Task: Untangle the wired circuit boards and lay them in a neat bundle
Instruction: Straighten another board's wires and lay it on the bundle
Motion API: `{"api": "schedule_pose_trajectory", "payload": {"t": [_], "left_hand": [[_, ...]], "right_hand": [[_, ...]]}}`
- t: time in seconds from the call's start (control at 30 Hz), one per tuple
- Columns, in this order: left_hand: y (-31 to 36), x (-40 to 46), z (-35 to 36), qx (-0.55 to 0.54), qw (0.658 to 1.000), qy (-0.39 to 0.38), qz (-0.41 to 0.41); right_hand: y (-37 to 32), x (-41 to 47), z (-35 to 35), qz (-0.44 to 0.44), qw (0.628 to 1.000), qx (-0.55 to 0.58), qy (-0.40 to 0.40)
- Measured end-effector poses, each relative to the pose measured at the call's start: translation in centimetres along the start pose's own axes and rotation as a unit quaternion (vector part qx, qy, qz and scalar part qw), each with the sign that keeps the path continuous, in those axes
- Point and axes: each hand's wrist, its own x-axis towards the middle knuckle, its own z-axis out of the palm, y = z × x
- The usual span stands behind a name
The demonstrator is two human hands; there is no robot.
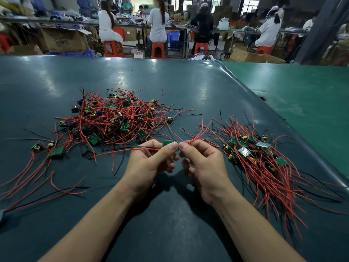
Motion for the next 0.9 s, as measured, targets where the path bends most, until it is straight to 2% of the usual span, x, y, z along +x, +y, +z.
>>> {"api": "schedule_pose_trajectory", "payload": {"t": [0.37,0.43,0.5,0.57,0.6,0.8,0.9], "left_hand": [[-0.4,0.1,0.0,-0.010,1.000,0.005,0.013],[-0.3,0.1,0.1,-0.019,1.000,0.000,0.011],[-0.2,0.1,0.0,-0.031,0.999,-0.008,0.006],[0.0,0.0,-0.2,-0.045,0.999,-0.015,-0.007],[0.0,-0.1,-0.3,-0.052,0.998,-0.018,-0.013],[0.2,-0.3,0.0,-0.065,0.997,-0.012,-0.033],[0.5,-0.3,0.0,-0.057,0.998,0.003,-0.031]], "right_hand": [[-1.3,2.1,-2.0,-0.066,0.974,0.123,0.179],[-1.3,2.2,-2.3,-0.108,0.973,0.092,0.179],[-1.1,1.8,-2.5,-0.177,0.969,-0.022,0.169],[-0.8,1.4,-2.5,-0.240,0.948,-0.155,0.140],[-0.7,1.2,-2.4,-0.252,0.942,-0.180,0.127],[-0.5,0.9,-2.2,-0.265,0.942,-0.169,0.120],[-0.4,1.0,-2.3,-0.256,0.933,-0.212,0.138]]}}
